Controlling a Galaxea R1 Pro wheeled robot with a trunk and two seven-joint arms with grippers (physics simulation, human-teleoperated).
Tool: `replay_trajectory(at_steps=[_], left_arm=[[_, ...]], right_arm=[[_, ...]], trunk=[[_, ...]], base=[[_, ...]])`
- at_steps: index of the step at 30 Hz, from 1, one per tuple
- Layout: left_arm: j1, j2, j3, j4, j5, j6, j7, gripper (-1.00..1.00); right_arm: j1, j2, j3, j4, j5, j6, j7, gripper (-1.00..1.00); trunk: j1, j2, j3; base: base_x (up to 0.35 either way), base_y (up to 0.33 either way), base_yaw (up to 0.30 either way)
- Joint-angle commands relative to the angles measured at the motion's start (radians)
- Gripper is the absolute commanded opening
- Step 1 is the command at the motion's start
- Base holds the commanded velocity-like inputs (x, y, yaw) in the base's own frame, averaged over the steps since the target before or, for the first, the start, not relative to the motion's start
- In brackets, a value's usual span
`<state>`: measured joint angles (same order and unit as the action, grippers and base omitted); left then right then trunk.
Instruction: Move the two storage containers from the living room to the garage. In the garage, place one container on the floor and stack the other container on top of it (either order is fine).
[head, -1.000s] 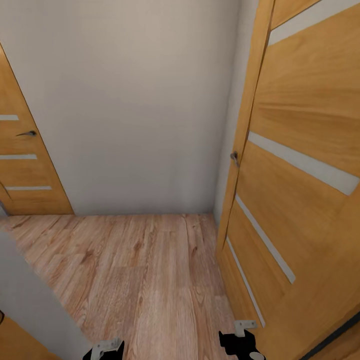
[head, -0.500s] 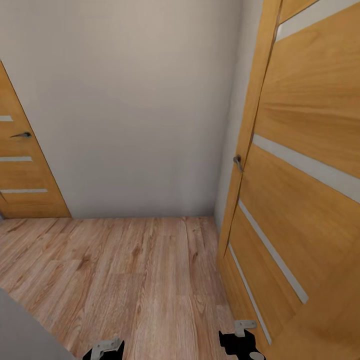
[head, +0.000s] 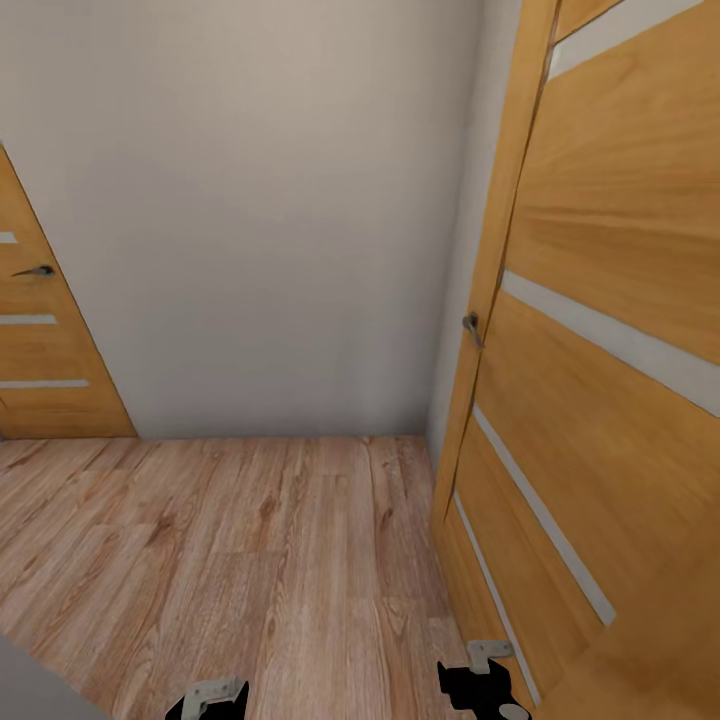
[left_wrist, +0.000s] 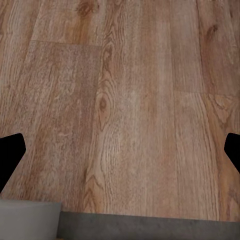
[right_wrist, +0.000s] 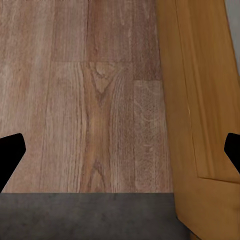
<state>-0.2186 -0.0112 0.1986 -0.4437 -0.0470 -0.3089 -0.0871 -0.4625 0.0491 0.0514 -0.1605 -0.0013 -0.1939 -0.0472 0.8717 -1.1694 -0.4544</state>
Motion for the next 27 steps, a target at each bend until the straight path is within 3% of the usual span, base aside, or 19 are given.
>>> replay_trajectory(at_steps=[1, 19, 27], left_arm=[[-0.001, -0.001, 0.008, 0.000, -0.005, -0.002, -0.008, 1.00], [-0.001, -0.001, 0.008, 0.000, -0.005, -0.002, -0.008, 1.00], [-0.001, -0.001, 0.008, 0.000, -0.005, -0.002, -0.008, 1.00]], right_arm=[[-0.001, 0.000, 0.005, 0.001, 0.000, -0.003, -0.005, 1.00], [-0.001, 0.000, 0.005, 0.001, 0.000, -0.003, -0.005, 1.00], [-0.001, 0.000, 0.005, 0.001, 0.000, -0.004, -0.005, 1.00]], trunk=[[0.000, -0.001, -0.001], [0.000, -0.001, -0.001], [0.000, -0.001, -0.001]], base=[[0.007, -0.006, 0.000], [0.006, -0.001, 0.000], [0.196, 0.000, 0.000]])
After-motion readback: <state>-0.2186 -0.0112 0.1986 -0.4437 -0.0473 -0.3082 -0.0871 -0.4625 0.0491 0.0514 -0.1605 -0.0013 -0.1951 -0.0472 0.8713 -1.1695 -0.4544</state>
